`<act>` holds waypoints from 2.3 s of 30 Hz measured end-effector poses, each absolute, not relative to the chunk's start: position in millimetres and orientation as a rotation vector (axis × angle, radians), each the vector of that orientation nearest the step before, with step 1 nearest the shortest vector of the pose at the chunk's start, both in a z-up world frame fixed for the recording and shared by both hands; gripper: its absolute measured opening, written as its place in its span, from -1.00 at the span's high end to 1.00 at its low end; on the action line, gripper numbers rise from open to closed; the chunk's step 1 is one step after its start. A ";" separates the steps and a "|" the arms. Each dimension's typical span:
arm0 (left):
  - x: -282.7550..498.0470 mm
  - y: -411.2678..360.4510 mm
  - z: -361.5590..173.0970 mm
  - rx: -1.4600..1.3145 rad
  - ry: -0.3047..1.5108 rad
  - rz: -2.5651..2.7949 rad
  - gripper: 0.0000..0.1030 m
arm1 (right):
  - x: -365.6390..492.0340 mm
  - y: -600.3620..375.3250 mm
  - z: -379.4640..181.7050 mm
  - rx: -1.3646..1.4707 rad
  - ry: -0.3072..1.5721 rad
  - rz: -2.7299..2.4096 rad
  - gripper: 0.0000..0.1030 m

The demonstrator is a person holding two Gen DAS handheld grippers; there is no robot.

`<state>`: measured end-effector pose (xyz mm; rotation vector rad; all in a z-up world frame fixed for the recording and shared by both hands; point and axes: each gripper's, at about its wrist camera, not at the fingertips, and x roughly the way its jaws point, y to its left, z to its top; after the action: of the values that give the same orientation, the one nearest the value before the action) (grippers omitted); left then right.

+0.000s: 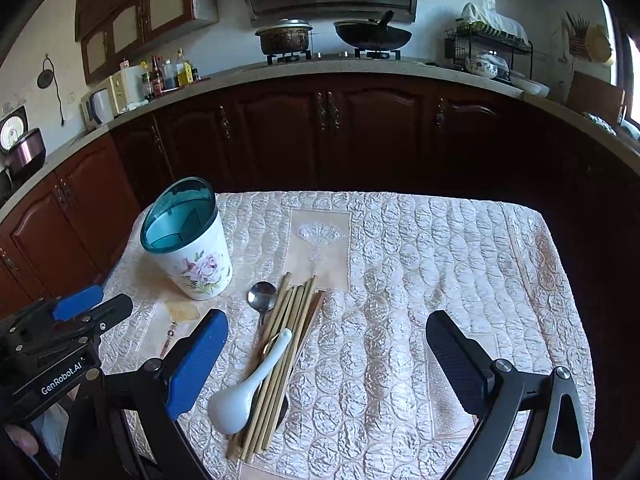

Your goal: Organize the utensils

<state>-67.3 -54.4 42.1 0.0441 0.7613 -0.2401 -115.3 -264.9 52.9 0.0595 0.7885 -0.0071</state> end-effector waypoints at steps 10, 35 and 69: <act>-67.4 -54.3 38.8 0.039 0.767 -0.242 0.08 | -116.2 -263.6 48.2 0.062 0.808 -0.013 -0.93; -65.6 -56.2 31.3 0.047 0.791 -0.246 0.08 | -111.4 -262.9 36.7 0.043 0.857 -0.030 -0.93; -64.4 -60.7 20.6 0.043 0.830 -0.267 0.08 | -107.2 -260.3 26.0 -0.003 0.897 -0.051 -0.93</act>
<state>-64.4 -60.7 20.6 0.0434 0.8297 -0.2672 -107.2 -260.3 26.0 -0.0027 0.8970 -0.0508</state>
